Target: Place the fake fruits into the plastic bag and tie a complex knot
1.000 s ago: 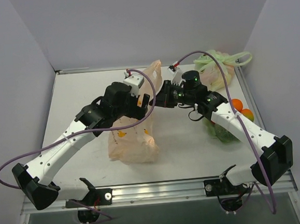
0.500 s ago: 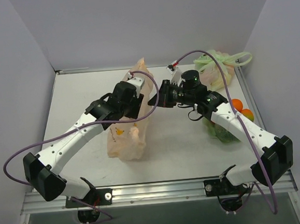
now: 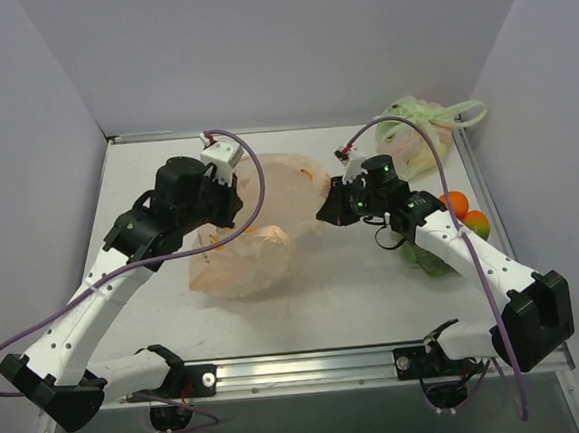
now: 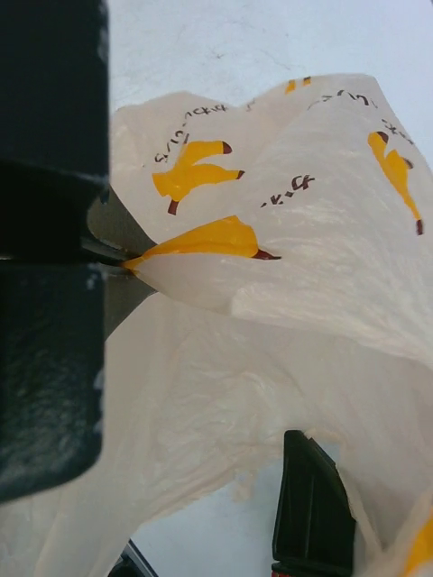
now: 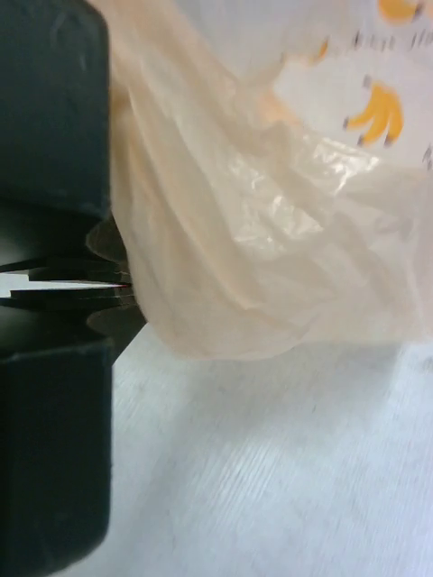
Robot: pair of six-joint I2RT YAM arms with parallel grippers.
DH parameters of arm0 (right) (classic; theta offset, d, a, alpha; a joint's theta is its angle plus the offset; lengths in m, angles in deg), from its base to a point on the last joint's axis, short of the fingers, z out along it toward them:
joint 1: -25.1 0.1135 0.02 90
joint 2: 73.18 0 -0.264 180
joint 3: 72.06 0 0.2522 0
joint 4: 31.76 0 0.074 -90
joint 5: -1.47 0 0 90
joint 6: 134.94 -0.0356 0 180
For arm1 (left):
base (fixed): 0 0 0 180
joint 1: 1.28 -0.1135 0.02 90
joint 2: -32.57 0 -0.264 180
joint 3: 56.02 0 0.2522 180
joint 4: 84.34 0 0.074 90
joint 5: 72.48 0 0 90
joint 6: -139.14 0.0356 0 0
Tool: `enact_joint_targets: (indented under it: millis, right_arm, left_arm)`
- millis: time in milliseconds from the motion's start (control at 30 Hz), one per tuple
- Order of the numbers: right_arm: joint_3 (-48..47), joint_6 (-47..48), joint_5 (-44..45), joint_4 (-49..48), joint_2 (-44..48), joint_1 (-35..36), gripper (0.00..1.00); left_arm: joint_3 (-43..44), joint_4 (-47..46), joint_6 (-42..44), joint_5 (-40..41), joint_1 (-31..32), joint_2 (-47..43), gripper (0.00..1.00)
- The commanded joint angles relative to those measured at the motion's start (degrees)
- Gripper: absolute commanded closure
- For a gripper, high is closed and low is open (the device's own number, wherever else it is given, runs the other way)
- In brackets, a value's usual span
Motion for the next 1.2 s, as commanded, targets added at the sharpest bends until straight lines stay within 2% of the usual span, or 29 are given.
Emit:
enact_joint_targets:
  millis: [0, 100, 133, 200, 233, 300, 333, 433, 533, 567, 767, 933, 1167]
  right_arm:
    - [0.19, 8.01, 2.75, 0.64, 0.08, -1.66, 1.00]
    - [-1.39, 11.26, 2.32, 2.93, -0.18, -2.10, 1.00]
    - [-2.09, 11.96, 1.27, 3.63, -0.27, -2.10, 0.81]
    - [-4.38, 14.07, -2.50, 6.35, 0.51, -2.27, 0.56]
    - [-5.26, 14.86, -3.30, 7.49, 0.96, -2.36, 0.34]
    - [-8.32, 18.64, -4.63, 13.11, 1.84, -2.36, 0.18]
    - [-9.47, 19.17, -4.98, 15.22, 2.80, -2.97, 0.06]
    - [-12.81, 26.80, -5.42, 24.62, 5.09, -4.73, 0.00]
    - [-18.96, 34.97, -4.02, 37.70, 5.36, -8.50, 0.00]
    - [-20.80, 37.26, -3.67, 44.87, 5.35, -9.73, 0.00]
    - [-26.09, 54.58, -3.05, 63.45, 7.46, -25.54, 0.00]
    - [-23.73, 62.23, -4.80, 70.25, 9.39, -41.78, 0.00]
    - [-16.78, 63.74, -3.49, 69.91, 9.58, -54.02, 0.00]
  left_arm:
    - [-1.00, -2.60, -0.75, -2.53, -1.64, -1.69, 1.00]
    - [-1.52, -2.52, -2.51, -4.28, -2.52, -1.70, 1.00]
    - [-1.87, -2.60, -3.21, -4.72, -2.61, -1.61, 1.00]
    - [-2.84, -3.30, -4.80, -6.74, -2.61, -1.61, 1.00]
    - [-3.97, -3.83, -5.32, -7.18, -2.52, -1.52, 1.00]
    - [-5.12, -4.62, -6.21, -8.15, -2.52, -1.43, 1.00]
    - [-6.09, -5.41, -6.21, -7.98, -2.43, -1.43, 1.00]
    - [-7.15, -6.47, -6.03, -7.63, -2.34, -0.91, 1.00]
    - [-7.41, -7.00, -5.68, -8.33, -2.17, -0.47, 1.00]
    - [-7.50, -7.09, -5.50, -8.50, -2.08, -0.38, 1.00]
    - [-9.34, -7.62, -5.06, -9.12, -1.64, -0.73, 1.00]
    - [-10.66, -8.05, -5.41, -9.21, -1.47, -1.34, 1.00]
    - [-10.31, -7.97, -5.15, -9.21, 0.12, -1.52, 1.00]
